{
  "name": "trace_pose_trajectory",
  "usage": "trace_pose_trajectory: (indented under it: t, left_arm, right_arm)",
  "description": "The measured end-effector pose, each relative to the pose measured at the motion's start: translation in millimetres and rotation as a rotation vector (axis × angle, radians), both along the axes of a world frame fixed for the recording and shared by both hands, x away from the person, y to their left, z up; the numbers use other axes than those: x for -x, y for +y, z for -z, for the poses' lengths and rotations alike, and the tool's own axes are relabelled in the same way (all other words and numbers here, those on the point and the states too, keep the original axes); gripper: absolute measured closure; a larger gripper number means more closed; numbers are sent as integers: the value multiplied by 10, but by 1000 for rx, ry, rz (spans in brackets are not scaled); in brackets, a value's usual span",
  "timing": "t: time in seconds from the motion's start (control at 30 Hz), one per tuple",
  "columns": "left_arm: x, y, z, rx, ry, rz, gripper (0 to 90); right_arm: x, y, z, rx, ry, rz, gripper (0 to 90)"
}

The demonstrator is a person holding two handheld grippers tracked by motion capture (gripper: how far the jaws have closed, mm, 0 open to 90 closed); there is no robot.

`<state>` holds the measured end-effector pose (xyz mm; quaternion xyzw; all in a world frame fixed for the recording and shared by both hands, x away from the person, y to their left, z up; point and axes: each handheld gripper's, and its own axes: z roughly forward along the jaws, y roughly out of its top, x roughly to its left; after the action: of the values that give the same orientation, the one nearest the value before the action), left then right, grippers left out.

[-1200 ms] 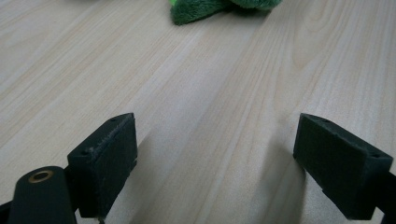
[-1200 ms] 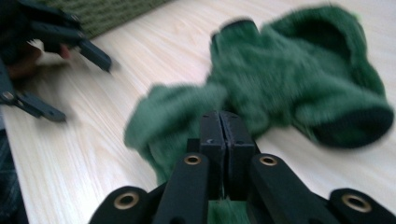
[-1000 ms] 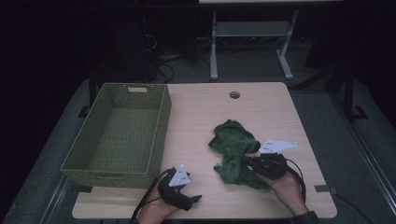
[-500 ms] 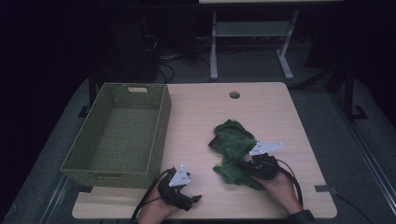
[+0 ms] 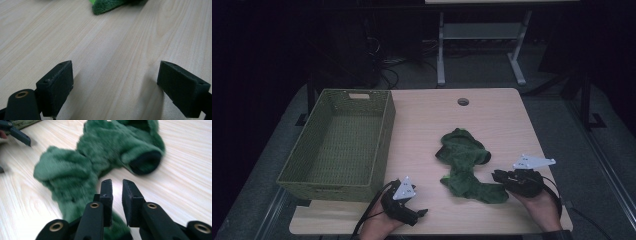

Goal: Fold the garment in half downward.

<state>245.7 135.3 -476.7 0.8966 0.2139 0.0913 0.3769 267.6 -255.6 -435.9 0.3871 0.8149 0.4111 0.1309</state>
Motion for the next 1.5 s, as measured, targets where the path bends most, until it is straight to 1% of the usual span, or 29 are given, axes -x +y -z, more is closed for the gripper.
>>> trace_pose_trajectory:
  t: [0.03,0.13,0.3,0.37,0.5,0.6,0.7,0.73,0.83,0.9,0.93,1.03,1.1,1.17,1.23,1.27,1.33,1.4,1.5]
  left_arm:
    - [0,0,1,1,-1,0,128]
    - [-7,1,2,2,-2,3,129]
    - [-8,0,3,2,-2,3,130]
    - [-8,1,3,3,-2,2,131]
    - [-8,-4,6,10,0,-3,132]
    - [-8,-4,5,9,1,-4,132]
    - [-8,-5,5,10,1,-5,132]
    - [-7,-5,6,11,1,-5,132]
    - [-8,-4,5,10,1,-4,132]
    - [-10,-5,6,10,0,-5,132]
    - [-10,-5,6,10,1,-5,132]
    - [-11,-4,5,9,0,-4,132]
    - [-12,-5,6,11,1,-5,132]
    - [-13,-5,6,10,1,-5,132]
    - [-13,-5,6,10,1,-5,132]
    - [-13,-5,6,10,2,-5,132]
    - [-17,-3,3,5,0,-2,132]
    - [-21,-5,2,6,1,-3,132]
    - [-21,-5,2,5,0,-3,132]
  right_arm:
    - [18,-46,9,2,2,2,741]
    - [83,-178,61,5,29,8,678]
    - [182,-355,143,4,56,18,630]
    - [250,-437,170,-5,65,23,613]
    - [376,-542,216,-16,82,24,592]
    - [448,-564,253,-19,103,23,592]
    - [503,-549,284,-15,115,9,593]
    - [504,-545,295,-12,106,-1,593]
    - [508,-517,301,-25,113,-16,602]
    - [491,-489,316,-22,105,-35,605]
    - [484,-473,320,-24,117,-38,605]
    - [463,-446,339,-27,120,-58,606]
    - [458,-434,340,-33,121,-64,611]
    - [423,-400,352,-35,121,-88,657]
    - [410,-381,355,-30,126,-99,740]
    - [402,-379,356,-28,122,-106,801]
    - [385,-395,351,-28,123,-117,841]
    - [383,-405,339,-36,119,-120,850]
    - [375,-399,285,-40,99,-129,854]
